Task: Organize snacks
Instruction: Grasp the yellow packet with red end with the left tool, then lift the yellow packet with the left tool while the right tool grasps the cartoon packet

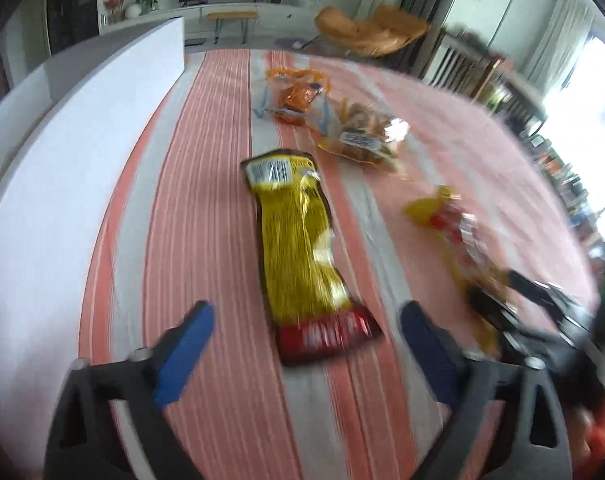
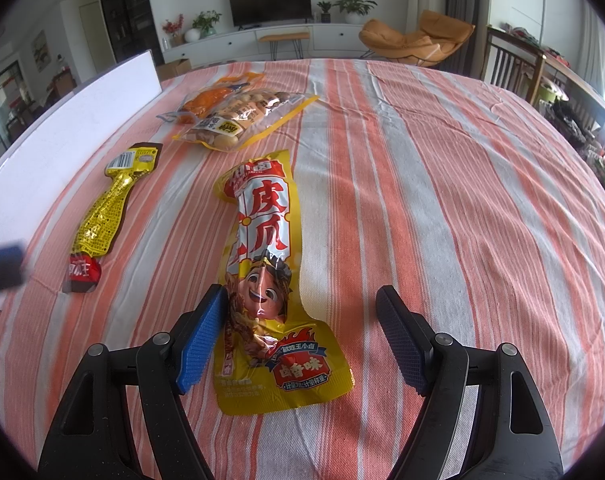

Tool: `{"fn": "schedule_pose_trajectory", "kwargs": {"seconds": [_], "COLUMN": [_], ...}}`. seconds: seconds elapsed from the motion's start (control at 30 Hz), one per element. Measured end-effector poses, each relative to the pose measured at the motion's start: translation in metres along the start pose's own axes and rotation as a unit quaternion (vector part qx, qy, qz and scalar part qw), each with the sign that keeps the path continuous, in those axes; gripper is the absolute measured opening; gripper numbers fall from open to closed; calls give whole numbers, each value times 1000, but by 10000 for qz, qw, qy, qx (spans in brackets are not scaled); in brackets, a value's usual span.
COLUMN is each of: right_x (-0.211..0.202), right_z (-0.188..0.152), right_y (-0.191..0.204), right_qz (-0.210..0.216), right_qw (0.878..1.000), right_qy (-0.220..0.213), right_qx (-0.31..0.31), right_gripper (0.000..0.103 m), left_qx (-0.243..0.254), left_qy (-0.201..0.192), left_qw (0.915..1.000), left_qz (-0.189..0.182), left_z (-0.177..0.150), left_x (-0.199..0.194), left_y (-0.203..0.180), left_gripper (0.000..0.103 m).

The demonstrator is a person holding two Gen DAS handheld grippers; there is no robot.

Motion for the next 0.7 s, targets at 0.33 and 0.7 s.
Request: {"fn": "schedule_pose_trajectory", "kwargs": {"seconds": [0.33, 0.7], "right_x": [-2, 0], "right_z": [0, 5], "right_y": [-1, 4], "right_qz": [101, -22], "right_qw": [9999, 9990], "right_qy": [-15, 418], "right_qx": [77, -165], "right_gripper": [79, 81], "left_qx": [158, -396], "left_qy": [29, -548], "left_qw": [9994, 9963], "left_qz": [296, -525], "left_z": [4, -73], "left_x": [12, -56], "left_y": [-4, 13], "left_gripper": [27, 27]}}
Point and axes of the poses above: each gripper's, at about its wrist camera, not at the fingertips, and x roughly the way its jaws point, y to its left, z to its top, the point moved 1 cm from there along x, roughly the way its jaws point, and after that the axes turned 9 degrees about x, right-handed, at the moved point
